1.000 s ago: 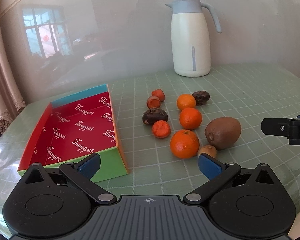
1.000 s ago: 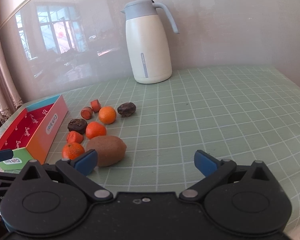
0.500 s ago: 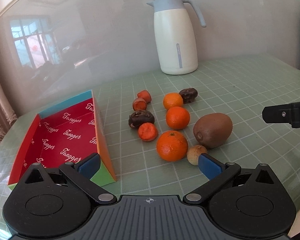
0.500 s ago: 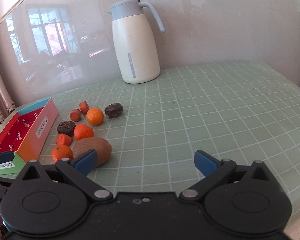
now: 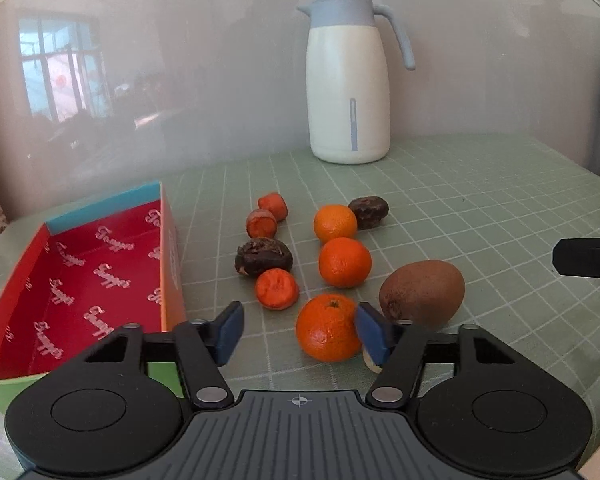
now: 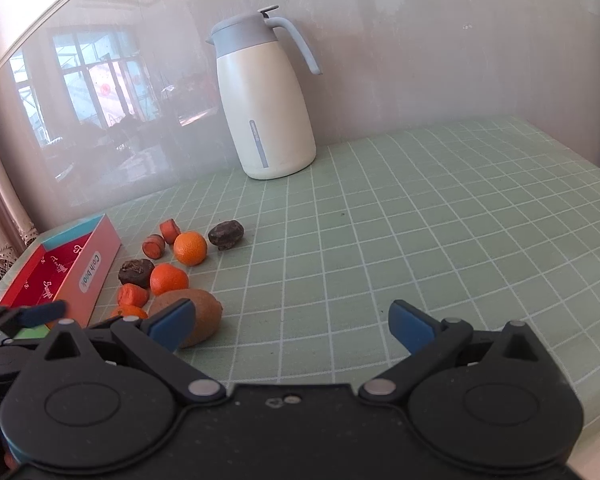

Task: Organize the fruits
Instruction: 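Close the left gripper on the large mandarin orange and lift it, then carry the mandarin into the red box and open the left gripper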

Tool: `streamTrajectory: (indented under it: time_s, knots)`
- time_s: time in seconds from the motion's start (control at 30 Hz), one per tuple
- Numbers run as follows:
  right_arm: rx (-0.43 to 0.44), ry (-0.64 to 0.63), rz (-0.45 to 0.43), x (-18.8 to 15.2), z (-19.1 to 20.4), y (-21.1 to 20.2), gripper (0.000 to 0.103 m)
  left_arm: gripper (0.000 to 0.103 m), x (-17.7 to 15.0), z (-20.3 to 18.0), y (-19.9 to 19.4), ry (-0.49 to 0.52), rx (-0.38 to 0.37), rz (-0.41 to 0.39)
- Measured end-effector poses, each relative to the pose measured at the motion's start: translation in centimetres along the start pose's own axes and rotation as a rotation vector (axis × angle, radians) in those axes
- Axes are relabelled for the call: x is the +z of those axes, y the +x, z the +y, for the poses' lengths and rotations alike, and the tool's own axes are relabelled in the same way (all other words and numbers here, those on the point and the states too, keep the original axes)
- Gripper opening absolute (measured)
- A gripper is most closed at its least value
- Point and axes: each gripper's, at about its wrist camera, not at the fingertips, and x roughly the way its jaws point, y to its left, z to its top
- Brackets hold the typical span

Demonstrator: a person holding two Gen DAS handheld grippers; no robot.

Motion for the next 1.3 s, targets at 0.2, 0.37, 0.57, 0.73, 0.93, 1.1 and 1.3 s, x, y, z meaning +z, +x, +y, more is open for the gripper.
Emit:
streamTrajectory:
  time_s: [0.2, 0.37, 0.57, 0.73, 0.93, 1.1, 1.3]
  knots:
    - [-0.004, -0.013, -0.014, 0.0, 0.0, -0.1, 0.103, 0.061, -0.2, -0.7, 1.4, -0.018, -0.027, 0.021]
    - [-0.004, -0.02, -0.015, 0.0, 0.0, 0.0, 0.103, 0.043, -0.3, -0.7, 2.2, -0.056, -0.041, 0.022]
    - [-0.008, -0.017, -0.007, 0.0, -0.2, 0.1, 0.103, 0.043, -0.4, -0.5, 2.2, -0.089, -0.052, 0.018]
    - [-0.007, -0.023, -0.006, 0.0, 0.0, 0.2, 0.103, 0.042, -0.4, -0.4, 1.8, -0.078, -0.047, -0.006]
    - [-0.03, -0.052, 0.008, -0.3, 0.4, 0.5, 0.103, 0.042, -0.3, 0.1, 0.8, -0.086, -0.044, -0.03]
    - [-0.086, -0.076, 0.017, -0.4, 0.5, 1.0, 0.103, 0.042, 0.2, 0.5, -0.4, -0.078, -0.018, -0.083]
    - [-0.122, -0.096, 0.021, -0.6, 0.9, 1.3, 0.103, 0.042, 0.5, 1.9, -1.4, -0.094, 0.003, -0.104]
